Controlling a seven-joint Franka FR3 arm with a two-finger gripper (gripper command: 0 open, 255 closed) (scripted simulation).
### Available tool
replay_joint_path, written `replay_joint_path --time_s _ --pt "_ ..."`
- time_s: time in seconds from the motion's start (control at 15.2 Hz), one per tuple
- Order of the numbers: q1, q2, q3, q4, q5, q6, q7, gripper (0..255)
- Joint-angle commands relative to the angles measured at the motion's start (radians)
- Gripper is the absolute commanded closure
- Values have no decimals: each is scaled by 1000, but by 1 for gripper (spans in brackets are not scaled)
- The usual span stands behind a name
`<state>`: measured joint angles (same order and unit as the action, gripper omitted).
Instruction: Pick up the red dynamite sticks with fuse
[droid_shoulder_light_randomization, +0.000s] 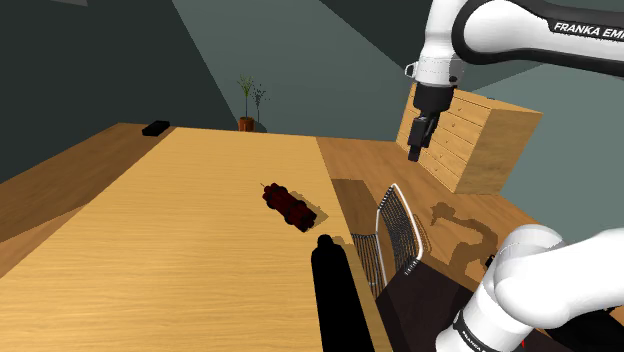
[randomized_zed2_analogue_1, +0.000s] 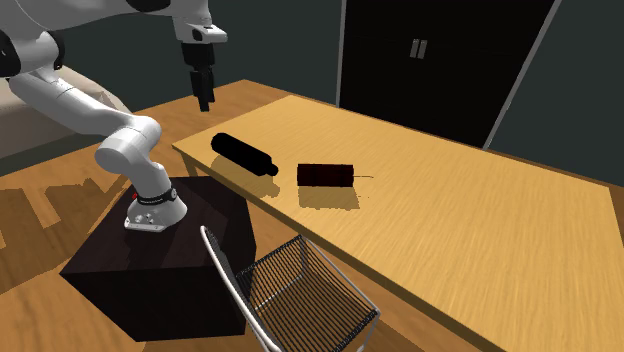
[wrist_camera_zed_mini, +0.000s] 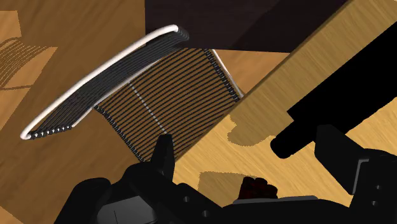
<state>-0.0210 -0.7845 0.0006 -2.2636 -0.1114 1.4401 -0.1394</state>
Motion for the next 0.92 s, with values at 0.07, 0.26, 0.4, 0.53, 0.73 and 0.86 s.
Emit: replay_joint_path --time_s 0.07,0.26,0.4,0.53,0.73,0.86 --pt "0 26 -1 -3 7 30 8 0" --pt "1 111 -4 -6 27 118 30 0" --pt "2 171 -6 -1 40 175 43 0" --pt "3 234 -7 10 53 229 54 0" --pt "5 334 -10 36 74 304 68 0" --pt "7 402 -12 60 88 350 76 0"
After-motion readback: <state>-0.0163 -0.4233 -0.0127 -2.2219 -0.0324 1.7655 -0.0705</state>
